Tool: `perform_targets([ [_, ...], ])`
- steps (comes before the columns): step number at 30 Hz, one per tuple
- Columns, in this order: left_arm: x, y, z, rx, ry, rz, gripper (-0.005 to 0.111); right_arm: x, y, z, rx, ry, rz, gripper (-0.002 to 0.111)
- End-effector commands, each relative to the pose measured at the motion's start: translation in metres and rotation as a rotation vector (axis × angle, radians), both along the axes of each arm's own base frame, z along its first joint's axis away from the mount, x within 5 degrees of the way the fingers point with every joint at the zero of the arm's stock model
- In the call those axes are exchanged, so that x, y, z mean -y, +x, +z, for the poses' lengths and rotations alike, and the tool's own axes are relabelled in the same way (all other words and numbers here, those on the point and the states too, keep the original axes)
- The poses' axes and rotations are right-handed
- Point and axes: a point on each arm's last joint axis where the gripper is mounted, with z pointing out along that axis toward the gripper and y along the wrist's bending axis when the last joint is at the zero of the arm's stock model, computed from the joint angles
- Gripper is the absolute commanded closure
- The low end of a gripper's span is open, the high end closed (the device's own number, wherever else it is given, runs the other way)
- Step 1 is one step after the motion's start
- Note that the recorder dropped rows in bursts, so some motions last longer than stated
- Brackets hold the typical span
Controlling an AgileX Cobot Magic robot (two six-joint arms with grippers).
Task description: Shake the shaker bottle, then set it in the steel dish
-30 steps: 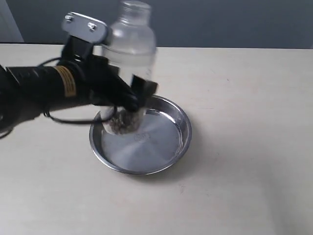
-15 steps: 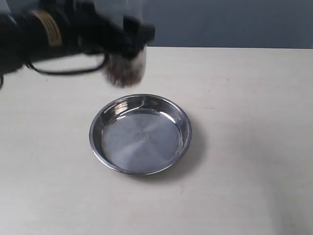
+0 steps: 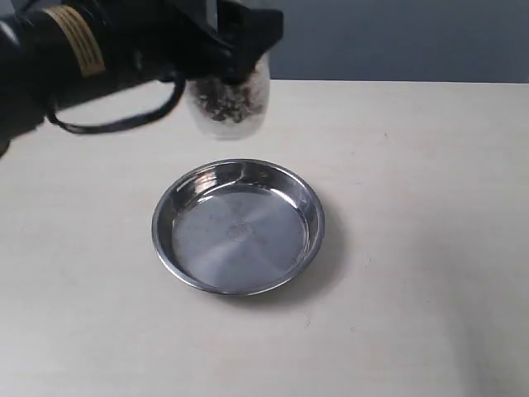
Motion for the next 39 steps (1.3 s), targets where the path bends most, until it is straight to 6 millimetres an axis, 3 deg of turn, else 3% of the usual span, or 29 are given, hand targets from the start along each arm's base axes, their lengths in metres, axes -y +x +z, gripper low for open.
perform_targets([
  [1, 0.005, 0.005, -0.073, -0.22, 0.034, 0.023, 0.106, 0.0, 0.0, 0.001, 0.013, -0.003, 0.001, 0.109],
  [4, 0.009, 0.001, -0.005, 0.06, -0.043, -0.057, 0.106, 0.0, 0.0, 0.001, 0.013, -0.003, 0.001, 0.109],
  [5, 0.008, 0.001, 0.007, 0.085, -0.045, -0.054, 0.106, 0.0, 0.0, 0.001, 0.013, -0.003, 0.001, 0.109],
  [6, 0.007, 0.001, 0.005, 0.064, -0.027, -0.044, 0.106, 0.0, 0.0, 0.001, 0.013, -0.003, 0.001, 0.109],
  [7, 0.006, 0.001, -0.009, 0.005, 0.011, -0.031, 0.106, 0.0, 0.0, 0.001, 0.013, -0.003, 0.001, 0.109],
  [10, 0.004, 0.002, -0.068, -0.187, 0.09, -0.006, 0.106, 0.0, 0.0, 0.001, 0.013, -0.003, 0.001, 0.109],
  [11, 0.004, 0.003, -0.067, -0.189, 0.082, -0.004, 0.106, 0.0, 0.0, 0.001, 0.013, -0.003, 0.001, 0.109],
  [12, 0.005, 0.003, -0.05, -0.137, 0.052, -0.006, 0.106, 0.0, 0.0, 0.001, 0.013, -0.003, 0.001, 0.109],
  [14, 0.004, -0.001, 0.01, 0.064, -0.006, -0.034, 0.106, 0.0, 0.0, 0.001, 0.011, -0.003, 0.001, 0.109],
  [16, 0.002, -0.004, 0.037, 0.143, 0.006, -0.04, 0.106, 0.0, 0.0, 0.001, 0.011, -0.003, 0.001, 0.109],
  [18, 0.001, -0.001, 0.009, 0.013, 0.065, -0.011, 0.106, 0.0, 0.0, 0.001, 0.011, -0.003, 0.001, 0.109],
  [20, 0.001, 0.0, -0.056, -0.204, 0.122, 0.01, 0.106, 0.0, 0.0, 0.001, 0.011, -0.005, 0.001, 0.109],
  [21, 0.001, 0.0, -0.076, -0.268, 0.123, 0.019, 0.106, 0.0, 0.0, 0.001, 0.011, -0.005, 0.001, 0.109],
  [22, 0.002, 0.001, -0.076, -0.27, 0.111, 0.021, 0.106, 0.0, 0.0, 0.001, 0.011, -0.005, 0.001, 0.109],
  [23, 0.003, 0.001, -0.061, -0.212, 0.084, 0.01, 0.106, 0.0, 0.0, 0.001, 0.011, -0.005, 0.001, 0.109],
  [26, 0.005, -0.002, 0.015, 0.07, 0.021, -0.05, 0.106, 0.0, 0.0, 0.001, 0.011, -0.005, 0.001, 0.109],
  [27, 0.004, -0.002, 0.028, 0.097, 0.021, -0.041, 0.106, 0.0, 0.0, 0.001, 0.011, -0.005, 0.001, 0.109],
  [28, 0.002, -0.002, 0.026, 0.072, 0.033, -0.025, 0.106, 0.0, 0.0, 0.001, 0.011, -0.005, 0.001, 0.109],
  [29, 0.003, 0.0, 0.007, -0.008, 0.059, -0.014, 0.106, 0.0, 0.0, 0.001, 0.011, -0.005, 0.001, 0.109],
  [32, 0.008, 0.0, -0.079, -0.286, 0.125, 0.007, 0.106, 0.0, 0.0, 0.001, 0.011, -0.005, 0.001, 0.109],
  [33, 0.008, 0.001, -0.083, -0.305, 0.102, 0.018, 0.106, 0.0, 0.0, 0.001, 0.011, -0.005, 0.001, 0.109],
  [34, 0.009, 0.002, -0.075, -0.28, 0.073, 0.016, 0.106, 0.0, 0.0, 0.001, 0.011, -0.005, 0.001, 0.109],
  [37, 0.013, 0.0, 0.01, 0.054, 0.015, -0.064, 0.106, 0.0, 0.0, 0.001, 0.011, -0.005, 0.001, 0.109],
  [38, 0.011, -0.001, 0.025, 0.093, 0.014, -0.06, 0.106, 0.0, 0.0, 0.001, 0.011, -0.005, 0.001, 0.109],
  [39, 0.01, -0.001, 0.028, 0.079, 0.018, -0.046, 0.106, 0.0, 0.0, 0.001, 0.011, -0.005, 0.001, 0.109],
])
